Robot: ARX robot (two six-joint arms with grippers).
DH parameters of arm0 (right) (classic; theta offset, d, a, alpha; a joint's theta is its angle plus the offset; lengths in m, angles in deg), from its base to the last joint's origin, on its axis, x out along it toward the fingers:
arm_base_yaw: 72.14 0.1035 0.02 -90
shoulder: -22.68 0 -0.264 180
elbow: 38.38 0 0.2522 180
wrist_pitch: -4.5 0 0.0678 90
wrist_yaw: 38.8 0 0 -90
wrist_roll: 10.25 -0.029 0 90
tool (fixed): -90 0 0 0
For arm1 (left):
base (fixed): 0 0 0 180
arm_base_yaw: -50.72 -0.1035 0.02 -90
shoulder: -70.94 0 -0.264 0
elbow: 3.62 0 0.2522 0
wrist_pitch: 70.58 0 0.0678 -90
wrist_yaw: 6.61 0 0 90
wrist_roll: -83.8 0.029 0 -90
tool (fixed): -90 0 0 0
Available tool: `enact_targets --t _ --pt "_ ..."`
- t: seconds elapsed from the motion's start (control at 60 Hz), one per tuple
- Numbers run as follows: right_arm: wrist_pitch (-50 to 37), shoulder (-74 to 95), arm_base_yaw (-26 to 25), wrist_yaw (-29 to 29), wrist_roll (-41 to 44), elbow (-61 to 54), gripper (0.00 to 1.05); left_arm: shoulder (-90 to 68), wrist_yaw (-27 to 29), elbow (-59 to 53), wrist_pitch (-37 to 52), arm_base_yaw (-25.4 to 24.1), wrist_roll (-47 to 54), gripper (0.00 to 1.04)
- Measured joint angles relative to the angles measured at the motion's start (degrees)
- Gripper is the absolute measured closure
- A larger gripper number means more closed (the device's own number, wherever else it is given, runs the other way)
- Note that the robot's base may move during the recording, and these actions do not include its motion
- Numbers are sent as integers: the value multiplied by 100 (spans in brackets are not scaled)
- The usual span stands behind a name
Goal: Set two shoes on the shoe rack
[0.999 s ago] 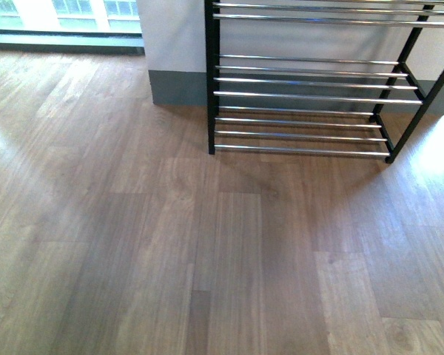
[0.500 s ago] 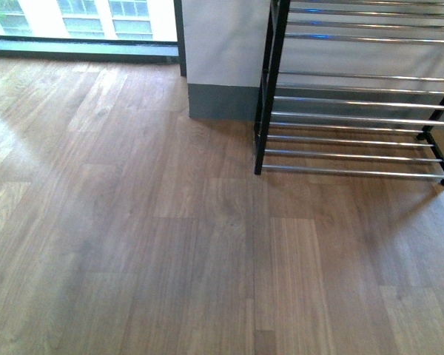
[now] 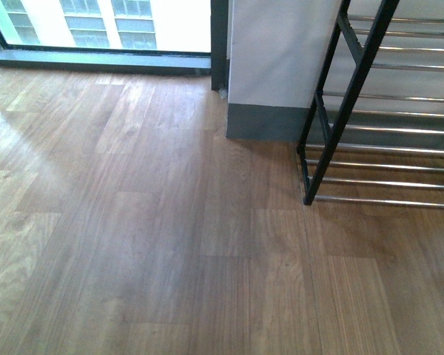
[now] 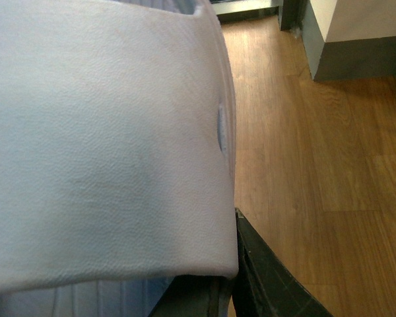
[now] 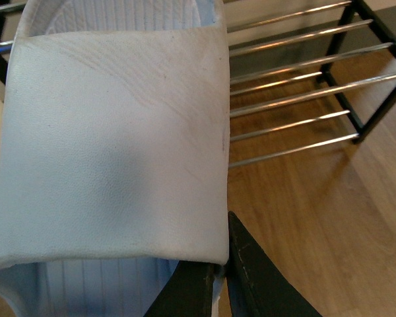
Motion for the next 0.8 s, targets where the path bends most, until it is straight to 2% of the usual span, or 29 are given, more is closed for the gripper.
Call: enact_targets --t 0.799 --pt "0 4 -15 -33 -2 -2 103 0 -20 -7 0 2 0 103"
